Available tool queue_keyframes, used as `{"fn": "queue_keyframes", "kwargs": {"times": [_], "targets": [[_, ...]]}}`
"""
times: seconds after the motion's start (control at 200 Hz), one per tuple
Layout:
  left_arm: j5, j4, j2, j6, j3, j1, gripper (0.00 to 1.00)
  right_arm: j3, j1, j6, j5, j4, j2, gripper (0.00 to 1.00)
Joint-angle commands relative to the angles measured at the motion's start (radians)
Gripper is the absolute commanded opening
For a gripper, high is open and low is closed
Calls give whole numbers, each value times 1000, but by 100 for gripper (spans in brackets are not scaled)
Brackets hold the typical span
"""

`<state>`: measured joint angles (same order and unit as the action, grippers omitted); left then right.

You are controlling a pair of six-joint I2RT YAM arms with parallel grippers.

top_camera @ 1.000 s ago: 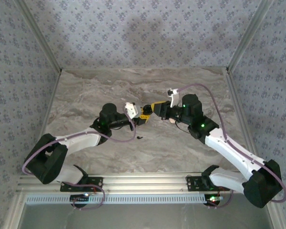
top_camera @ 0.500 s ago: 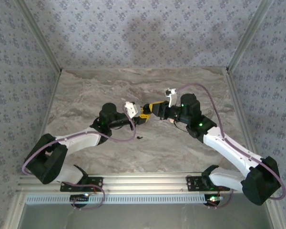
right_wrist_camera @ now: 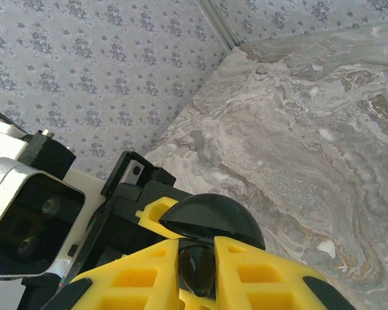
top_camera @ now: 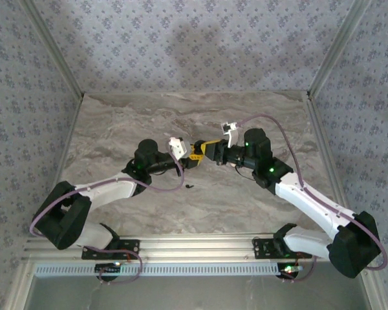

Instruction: Insert the wireless bluetooth earbuds into the charging case

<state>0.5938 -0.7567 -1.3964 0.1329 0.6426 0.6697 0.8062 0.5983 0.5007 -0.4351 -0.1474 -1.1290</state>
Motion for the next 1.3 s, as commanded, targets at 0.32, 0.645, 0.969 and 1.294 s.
{"fn": "queue_keyframes", "kwargs": {"times": [0.32, 0.645, 0.969, 1.294], "targets": [[22, -47, 42, -12, 40, -1, 13, -33, -27, 4, 13, -18, 33, 21], [28, -30, 30, -3, 40, -2, 13, -10, -51, -8, 16, -27, 77, 21], [35, -30, 36, 1, 45, -1, 13, -24, -60, -4, 2, -15, 43, 21], [30, -21, 41, 10, 46, -1, 13, -16, -57, 6, -73, -17, 18, 21]]}}
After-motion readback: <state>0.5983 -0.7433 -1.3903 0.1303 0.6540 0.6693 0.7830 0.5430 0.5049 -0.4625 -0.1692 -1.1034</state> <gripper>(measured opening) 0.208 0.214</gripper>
